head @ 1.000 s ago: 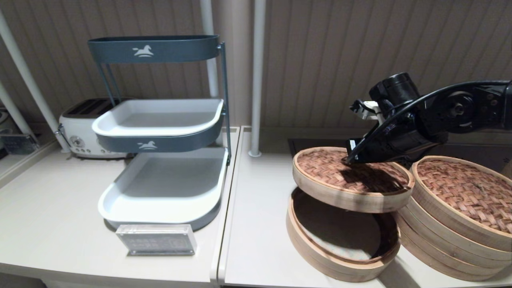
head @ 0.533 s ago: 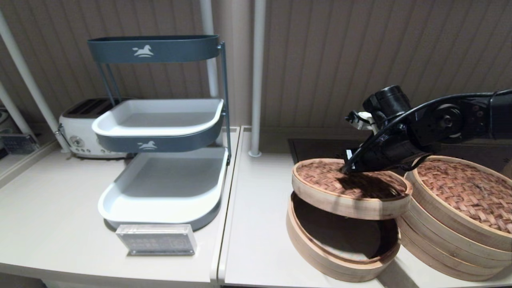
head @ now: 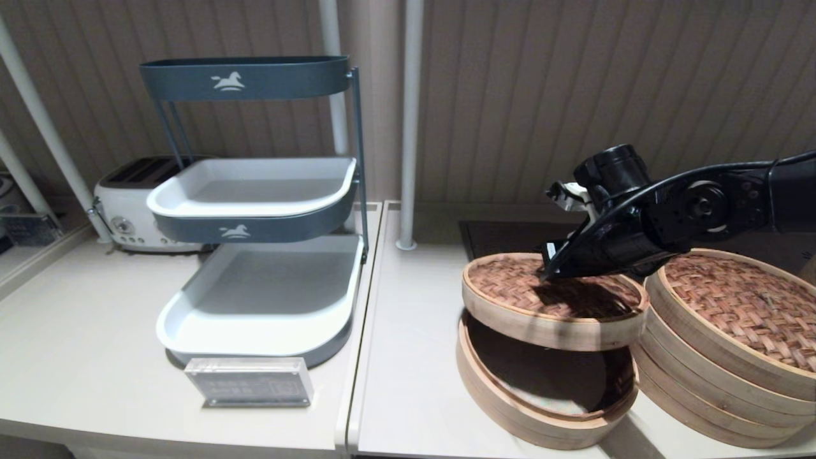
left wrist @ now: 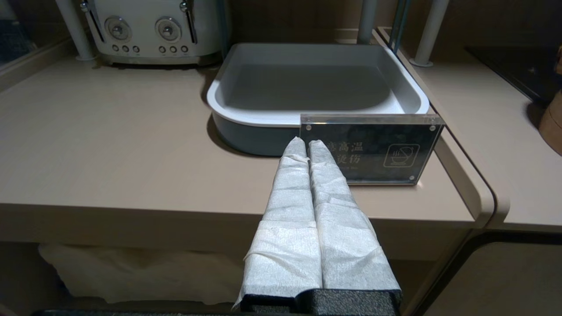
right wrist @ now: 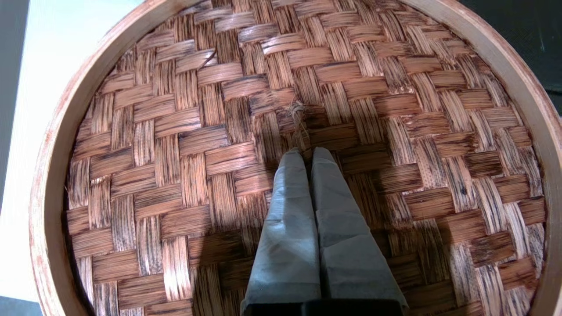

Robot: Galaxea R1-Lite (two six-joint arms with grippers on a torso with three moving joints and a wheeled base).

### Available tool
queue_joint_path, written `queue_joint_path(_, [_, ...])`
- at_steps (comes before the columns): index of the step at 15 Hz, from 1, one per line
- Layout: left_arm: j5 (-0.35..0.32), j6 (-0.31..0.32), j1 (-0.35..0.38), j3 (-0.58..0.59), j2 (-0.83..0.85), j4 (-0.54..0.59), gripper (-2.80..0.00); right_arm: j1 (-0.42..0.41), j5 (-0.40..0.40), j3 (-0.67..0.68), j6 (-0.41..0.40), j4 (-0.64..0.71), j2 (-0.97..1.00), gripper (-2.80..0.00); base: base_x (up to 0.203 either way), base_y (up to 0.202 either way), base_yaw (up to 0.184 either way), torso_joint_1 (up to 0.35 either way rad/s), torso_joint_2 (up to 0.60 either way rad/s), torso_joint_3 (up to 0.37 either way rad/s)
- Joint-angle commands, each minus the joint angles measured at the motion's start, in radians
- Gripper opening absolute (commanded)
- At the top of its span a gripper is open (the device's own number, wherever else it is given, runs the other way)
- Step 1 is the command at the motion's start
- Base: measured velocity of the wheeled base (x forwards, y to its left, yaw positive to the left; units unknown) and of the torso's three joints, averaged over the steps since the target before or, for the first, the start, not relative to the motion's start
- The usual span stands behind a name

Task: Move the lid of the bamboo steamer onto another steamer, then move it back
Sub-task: Put the steamer

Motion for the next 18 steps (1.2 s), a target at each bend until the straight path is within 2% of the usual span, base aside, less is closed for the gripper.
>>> queue_joint_path(1, [0.001, 0.0, 0.0, 0.028, -0.002, 0.0, -2.8, 0.006, -0.001, 0.013, 0.001, 0.001, -0.001, -2.8, 0.0, 0.0, 0.0, 0.0, 0.0, 0.0])
queue_joint_path(9, [0.0, 0.0, 0.0, 0.028, -0.002, 0.0, -2.8, 0.023, -0.001, 0.094, -0.001, -0.036, -0.005, -2.8, 0.0, 0.0, 0.0, 0.0, 0.0, 0.0])
queue_joint_path(12, [0.001, 0.0, 0.0, 0.028, -0.002, 0.0, -2.8, 0.024, -0.001, 0.16, -0.001, -0.047, -0.039, -2.8, 0.0, 0.0, 0.0, 0.0, 0.0, 0.0])
queue_joint_path(15, [0.001, 0.0, 0.0, 0.028, -0.002, 0.0, -2.8, 0.025, -0.001, 0.243, -0.002, -0.131, -0.062, -2.8, 0.0, 0.0, 0.0, 0.0, 0.0, 0.0])
queue_joint_path(18, [0.001, 0.0, 0.0, 0.028, -0.002, 0.0, -2.8, 0.049, -0.002, 0.3, -0.003, -0.155, -0.093, -2.8, 0.0, 0.0, 0.0, 0.0, 0.0, 0.0])
